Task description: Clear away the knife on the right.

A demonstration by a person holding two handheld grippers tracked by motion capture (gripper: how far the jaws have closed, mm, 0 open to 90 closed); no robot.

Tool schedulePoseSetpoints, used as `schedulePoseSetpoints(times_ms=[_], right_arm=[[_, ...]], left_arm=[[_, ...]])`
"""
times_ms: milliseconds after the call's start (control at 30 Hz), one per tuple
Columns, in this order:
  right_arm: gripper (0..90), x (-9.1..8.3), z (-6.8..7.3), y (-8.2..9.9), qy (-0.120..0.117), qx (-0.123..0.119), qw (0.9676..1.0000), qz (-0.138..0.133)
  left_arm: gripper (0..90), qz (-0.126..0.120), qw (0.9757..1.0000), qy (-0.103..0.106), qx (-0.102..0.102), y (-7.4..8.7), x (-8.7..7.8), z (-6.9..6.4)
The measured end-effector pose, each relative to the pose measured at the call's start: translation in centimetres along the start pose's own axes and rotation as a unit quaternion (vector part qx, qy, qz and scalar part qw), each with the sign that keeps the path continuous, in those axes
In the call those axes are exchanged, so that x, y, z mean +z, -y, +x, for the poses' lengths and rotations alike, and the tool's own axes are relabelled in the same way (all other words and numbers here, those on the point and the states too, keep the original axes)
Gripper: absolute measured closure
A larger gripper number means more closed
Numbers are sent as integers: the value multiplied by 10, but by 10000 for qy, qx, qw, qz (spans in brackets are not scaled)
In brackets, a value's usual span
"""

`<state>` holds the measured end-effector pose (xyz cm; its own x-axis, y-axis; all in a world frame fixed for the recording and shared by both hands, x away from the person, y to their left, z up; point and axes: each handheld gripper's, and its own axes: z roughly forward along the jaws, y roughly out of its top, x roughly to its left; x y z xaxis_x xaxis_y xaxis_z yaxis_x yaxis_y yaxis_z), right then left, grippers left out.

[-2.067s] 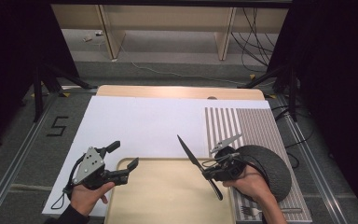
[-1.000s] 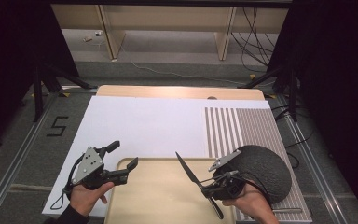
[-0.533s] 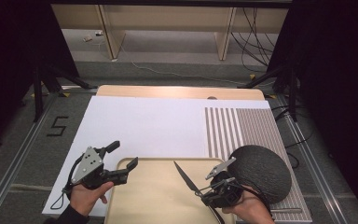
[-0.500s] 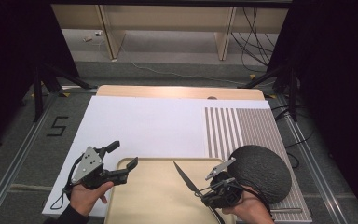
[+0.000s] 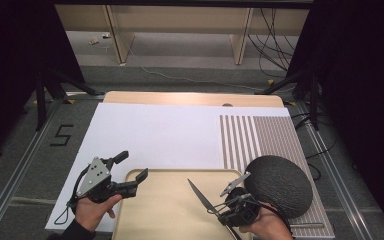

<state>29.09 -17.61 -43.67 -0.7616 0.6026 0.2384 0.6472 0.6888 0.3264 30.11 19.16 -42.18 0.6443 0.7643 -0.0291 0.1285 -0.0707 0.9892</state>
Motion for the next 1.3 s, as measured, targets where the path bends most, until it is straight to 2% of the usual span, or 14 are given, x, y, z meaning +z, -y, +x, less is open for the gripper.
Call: schedulePoseSetpoints(times_ms=[167,400,767,933,1067,1133,1200,1300], right_arm=[[806,1,-1,0,3,-5,10000,51],[804,10,-2,1,80,19,9994,323],[802,16,-3,1,67,50,9987,500],[799,19,-2,0,139,69,9981,597],[789,19,-3,0,125,14,9985,536],[726,15,-3,0,114,84,9991,395],[652,11,-3,-2,75,76,9999,47],[592,8,-1,-5,35,118,9992,-371]], left_arm=[[161,13,10000,10,18,0,0,0],[161,17,10000,16,30,0,1,-1],[161,28,10000,22,53,0,1,-1],[161,33,10000,26,50,1,1,-1],[161,26,10000,27,44,1,1,-1],[161,23,10000,25,44,1,1,-1],[161,22,10000,26,42,1,1,-1],[160,32,10000,29,55,1,2,-1]])
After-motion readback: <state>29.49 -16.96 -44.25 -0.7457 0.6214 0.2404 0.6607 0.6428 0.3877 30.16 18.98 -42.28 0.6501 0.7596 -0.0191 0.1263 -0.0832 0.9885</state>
